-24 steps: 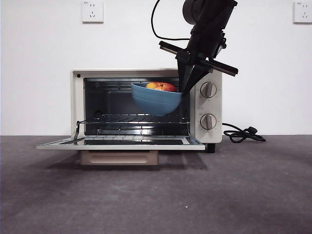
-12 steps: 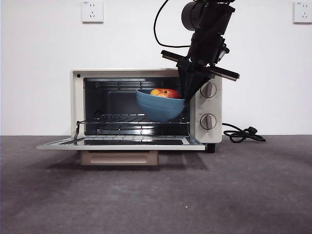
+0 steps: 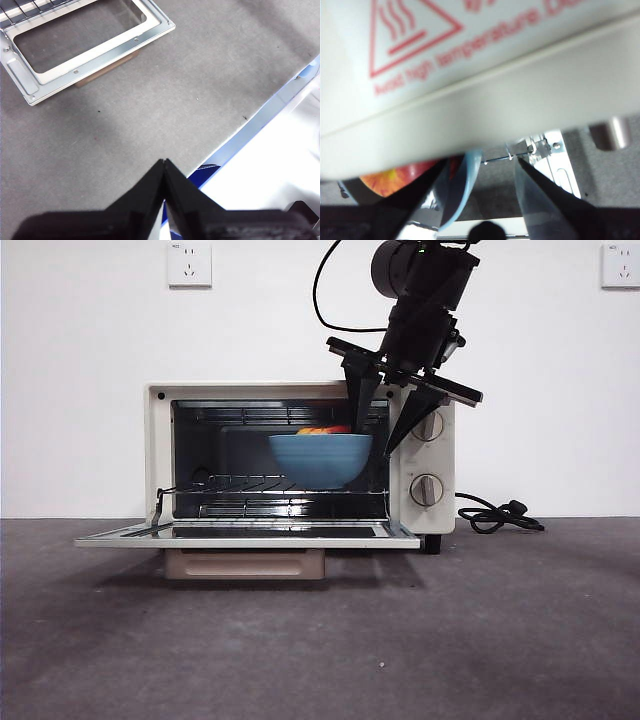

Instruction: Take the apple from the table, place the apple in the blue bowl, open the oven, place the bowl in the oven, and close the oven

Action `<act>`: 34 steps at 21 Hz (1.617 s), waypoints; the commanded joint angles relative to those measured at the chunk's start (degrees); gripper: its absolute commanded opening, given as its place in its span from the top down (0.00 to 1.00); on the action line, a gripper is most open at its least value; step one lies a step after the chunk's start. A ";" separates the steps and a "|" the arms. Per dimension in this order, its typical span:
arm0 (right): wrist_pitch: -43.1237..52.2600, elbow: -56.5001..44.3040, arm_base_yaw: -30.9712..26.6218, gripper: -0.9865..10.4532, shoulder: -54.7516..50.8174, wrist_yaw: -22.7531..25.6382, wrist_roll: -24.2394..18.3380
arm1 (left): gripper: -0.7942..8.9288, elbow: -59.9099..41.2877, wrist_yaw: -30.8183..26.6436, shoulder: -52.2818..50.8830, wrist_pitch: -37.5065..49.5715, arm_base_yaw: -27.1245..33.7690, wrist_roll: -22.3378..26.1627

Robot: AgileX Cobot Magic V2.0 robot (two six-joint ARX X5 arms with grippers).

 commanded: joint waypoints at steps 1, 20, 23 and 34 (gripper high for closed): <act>0.33 0.28 0.44 0.72 0.81 1.46 -1.95 | 0.92 -0.17 0.24 -0.17 0.00 -0.13 -0.44; 1.99 0.37 1.16 0.72 -2.36 7.80 -12.37 | 0.92 -0.17 0.20 -0.17 -0.22 -0.13 -0.85; 2.89 0.37 1.16 0.72 -3.87 7.89 -13.84 | 0.92 -0.17 0.13 -0.13 -0.17 -0.13 -0.83; -2.56 0.37 1.77 0.73 -12.63 7.91 -28.55 | 0.93 -0.17 -13.60 3.96 0.74 1.31 -0.15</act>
